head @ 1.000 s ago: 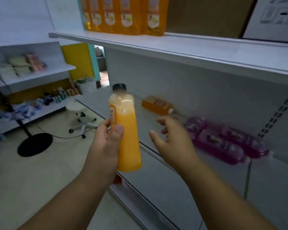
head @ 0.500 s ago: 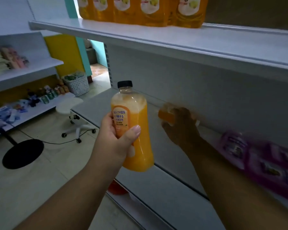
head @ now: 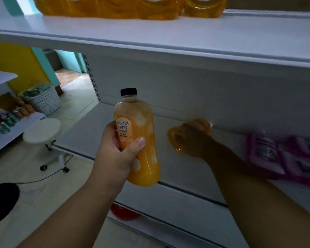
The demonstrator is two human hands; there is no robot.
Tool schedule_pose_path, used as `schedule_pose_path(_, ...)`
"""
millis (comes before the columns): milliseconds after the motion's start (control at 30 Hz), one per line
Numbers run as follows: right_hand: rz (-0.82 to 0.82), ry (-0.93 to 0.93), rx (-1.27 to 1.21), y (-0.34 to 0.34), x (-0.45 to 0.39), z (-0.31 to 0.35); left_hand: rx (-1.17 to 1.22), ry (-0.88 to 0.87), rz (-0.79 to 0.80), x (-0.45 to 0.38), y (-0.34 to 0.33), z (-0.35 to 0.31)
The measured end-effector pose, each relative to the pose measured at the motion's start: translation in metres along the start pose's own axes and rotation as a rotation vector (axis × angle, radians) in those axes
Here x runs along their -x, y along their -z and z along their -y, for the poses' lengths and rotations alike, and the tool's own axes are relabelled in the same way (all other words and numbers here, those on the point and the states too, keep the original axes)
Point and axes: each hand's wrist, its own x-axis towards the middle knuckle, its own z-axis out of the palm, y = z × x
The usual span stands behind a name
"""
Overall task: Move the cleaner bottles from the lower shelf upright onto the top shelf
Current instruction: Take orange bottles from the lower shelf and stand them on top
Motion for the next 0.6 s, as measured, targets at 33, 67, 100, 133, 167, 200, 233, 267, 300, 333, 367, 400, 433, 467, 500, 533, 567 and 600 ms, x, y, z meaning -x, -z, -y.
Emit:
schedule_pose_path(33,0.011,-0.055,-0.082,-0.002,0.013,0.003,0.005,0.000,0.032,-0.005,0.004,0.002)
schedule_pose_path(67,0.007,-0.119,-0.135,-0.005,0.025,0.006,0.008,-0.002,0.063,-0.009,0.008,0.003)
schedule_pose_path(100,-0.012,-0.184,-0.143,-0.008,0.033,0.008,0.013,-0.004,0.094,-0.012,0.013,0.004)
schedule_pose_path(133,-0.049,-0.242,-0.111,-0.013,0.039,0.011,0.022,-0.005,0.127,-0.014,0.016,0.006)
schedule_pose_path(167,-0.113,-0.301,-0.059,-0.016,0.043,0.015,0.029,-0.005,0.160,-0.015,0.021,0.007)
schedule_pose_path(200,-0.192,-0.361,-0.017,-0.019,0.044,0.019,0.031,-0.004,0.193,-0.015,0.026,0.007)
schedule_pose_path(233,-0.260,-0.417,0.010,-0.022,0.043,0.022,0.031,0.002,0.224,-0.015,0.032,0.008)
schedule_pose_path(267,-0.276,-0.472,0.033,-0.024,0.041,0.024,0.030,0.009,0.254,-0.014,0.038,0.009)
schedule_pose_path(300,-0.230,-0.524,0.036,-0.025,0.037,0.025,0.026,0.014,0.282,-0.013,0.044,0.010)
schedule_pose_path(333,-0.148,-0.568,0.010,-0.025,0.031,0.025,0.023,0.021,0.307,-0.012,0.049,0.010)
schedule_pose_path(367,-0.062,-0.592,-0.019,-0.024,0.023,0.024,0.021,0.026,0.329,-0.011,0.055,0.010)
schedule_pose_path(400,0.007,-0.599,-0.035,-0.022,0.015,0.024,0.022,0.028,0.348,-0.011,0.060,0.010)
schedule_pose_path(433,0.031,-0.612,-0.055,-0.020,0.008,0.024,0.023,0.026,0.363,-0.010,0.064,0.010)
schedule_pose_path(467,0.024,-0.646,-0.105,-0.017,0.004,0.026,0.025,0.024,0.370,-0.009,0.068,0.009)
schedule_pose_path(500,0.007,-0.684,-0.161,-0.017,0.002,0.030,0.030,0.022,0.372,-0.008,0.071,0.009)
schedule_pose_path(533,-0.007,-0.697,-0.195,-0.018,0.002,0.033,0.038,0.019,0.374,-0.007,0.073,0.008)
schedule_pose_path(567,-0.007,-0.686,-0.209,-0.021,0.005,0.037,0.045,0.013,0.377,-0.006,0.075,0.006)
schedule_pose_path(600,-0.014,-0.670,-0.227,-0.025,0.009,0.041,0.048,0.007,0.380,-0.005,0.077,0.005)
